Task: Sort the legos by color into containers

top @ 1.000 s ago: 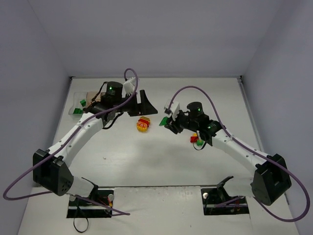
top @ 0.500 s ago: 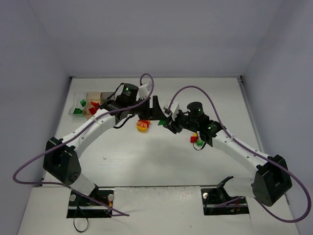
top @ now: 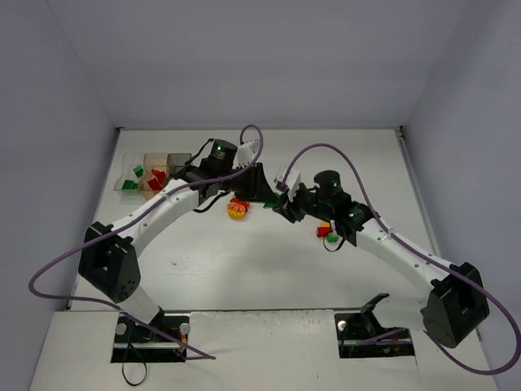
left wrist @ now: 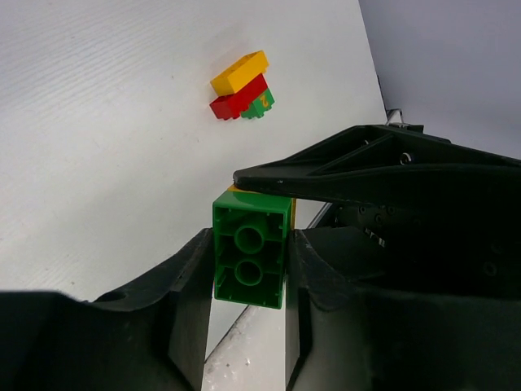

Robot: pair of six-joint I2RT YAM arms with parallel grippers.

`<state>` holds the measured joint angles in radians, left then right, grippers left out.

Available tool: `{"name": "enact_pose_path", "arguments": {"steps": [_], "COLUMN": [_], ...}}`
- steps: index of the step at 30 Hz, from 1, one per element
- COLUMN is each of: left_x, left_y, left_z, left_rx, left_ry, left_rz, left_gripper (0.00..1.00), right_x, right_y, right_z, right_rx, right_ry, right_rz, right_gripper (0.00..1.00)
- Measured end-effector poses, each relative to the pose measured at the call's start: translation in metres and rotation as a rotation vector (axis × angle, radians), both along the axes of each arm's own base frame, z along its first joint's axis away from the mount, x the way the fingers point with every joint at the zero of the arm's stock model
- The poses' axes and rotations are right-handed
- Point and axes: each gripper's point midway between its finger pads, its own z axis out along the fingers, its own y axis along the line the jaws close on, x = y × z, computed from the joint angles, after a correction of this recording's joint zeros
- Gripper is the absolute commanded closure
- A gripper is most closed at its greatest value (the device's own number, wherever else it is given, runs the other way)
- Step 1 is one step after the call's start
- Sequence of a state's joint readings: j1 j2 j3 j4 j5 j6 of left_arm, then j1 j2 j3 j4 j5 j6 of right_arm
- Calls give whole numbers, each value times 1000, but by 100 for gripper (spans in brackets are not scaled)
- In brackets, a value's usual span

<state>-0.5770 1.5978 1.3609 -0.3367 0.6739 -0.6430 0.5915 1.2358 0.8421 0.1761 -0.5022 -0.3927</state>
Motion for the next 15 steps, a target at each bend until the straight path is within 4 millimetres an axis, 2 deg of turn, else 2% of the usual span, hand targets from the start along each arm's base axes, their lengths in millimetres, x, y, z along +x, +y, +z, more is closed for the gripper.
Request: {"name": "enact_pose_path", "arguments": {"steps": [4, 8, 11, 15], "left_x": [-1, 2, 28, 62], "left_y": [2, 14, 53, 137], "left_z": [-1, 1, 11, 19], "left_rx": [2, -9, -12, 57], "left_ry": [7, 35, 15, -34], "left_rz": [-4, 3, 106, 320], "left_gripper": [100, 100, 100, 100], "right_x": [-3, -3, -9, -13], "right_y": [0, 1, -6, -13], "right_z": [-2, -6, -26, -40], "right_rx": [3, 7, -29, -62], "right_ry": [-6, -22, 17, 46], "right_rz": [4, 6, -8, -22], "right_gripper": [92, 92, 92, 92]}}
